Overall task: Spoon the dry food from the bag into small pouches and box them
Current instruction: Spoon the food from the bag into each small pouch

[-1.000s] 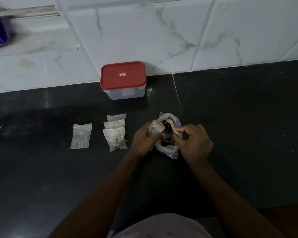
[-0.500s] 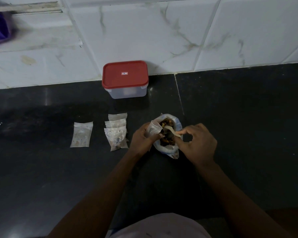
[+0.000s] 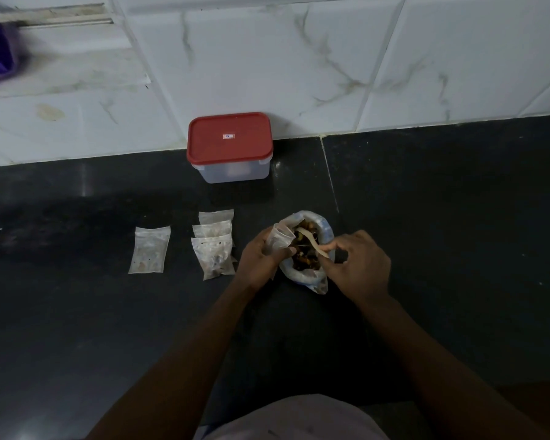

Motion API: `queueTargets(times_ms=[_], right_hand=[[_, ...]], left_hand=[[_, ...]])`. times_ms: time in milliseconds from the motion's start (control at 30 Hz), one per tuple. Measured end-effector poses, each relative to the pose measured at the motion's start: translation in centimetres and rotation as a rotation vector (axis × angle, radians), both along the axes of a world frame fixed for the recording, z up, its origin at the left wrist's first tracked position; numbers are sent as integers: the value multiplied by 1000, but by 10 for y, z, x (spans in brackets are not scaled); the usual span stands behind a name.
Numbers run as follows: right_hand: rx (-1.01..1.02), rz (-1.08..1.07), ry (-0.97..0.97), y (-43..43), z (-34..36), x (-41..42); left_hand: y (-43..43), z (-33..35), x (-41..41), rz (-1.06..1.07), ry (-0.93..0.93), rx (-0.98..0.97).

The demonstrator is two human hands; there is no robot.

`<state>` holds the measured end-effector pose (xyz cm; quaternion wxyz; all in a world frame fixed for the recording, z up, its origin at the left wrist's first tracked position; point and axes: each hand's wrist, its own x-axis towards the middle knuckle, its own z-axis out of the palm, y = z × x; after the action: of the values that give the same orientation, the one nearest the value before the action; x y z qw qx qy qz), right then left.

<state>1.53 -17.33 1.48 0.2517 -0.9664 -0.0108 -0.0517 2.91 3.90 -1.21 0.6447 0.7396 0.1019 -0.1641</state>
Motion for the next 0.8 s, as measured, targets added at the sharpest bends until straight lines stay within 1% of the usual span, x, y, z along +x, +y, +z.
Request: queueTargets(times_ms=[200,300,433,567,733,800], right_hand=[[92,-73,-111,-3,9,5],[100,-70,-89,7,6,10],[84,-20,-7,11,4,7],[89,41,-25,-1,12,-1],[230,-93,-20,-5,21,6],[272,-102,-10,-3,20,13]], left_hand=[[-3,-1,-2,21,-13,-16],[-3,1,-2,8,-9,-19],[-4,4,-2,20,-12,-7],[-4,7,-2,16,-16,17],[-3,5,-4,37,-28,20],[-1,4,-6,53,-22,32]])
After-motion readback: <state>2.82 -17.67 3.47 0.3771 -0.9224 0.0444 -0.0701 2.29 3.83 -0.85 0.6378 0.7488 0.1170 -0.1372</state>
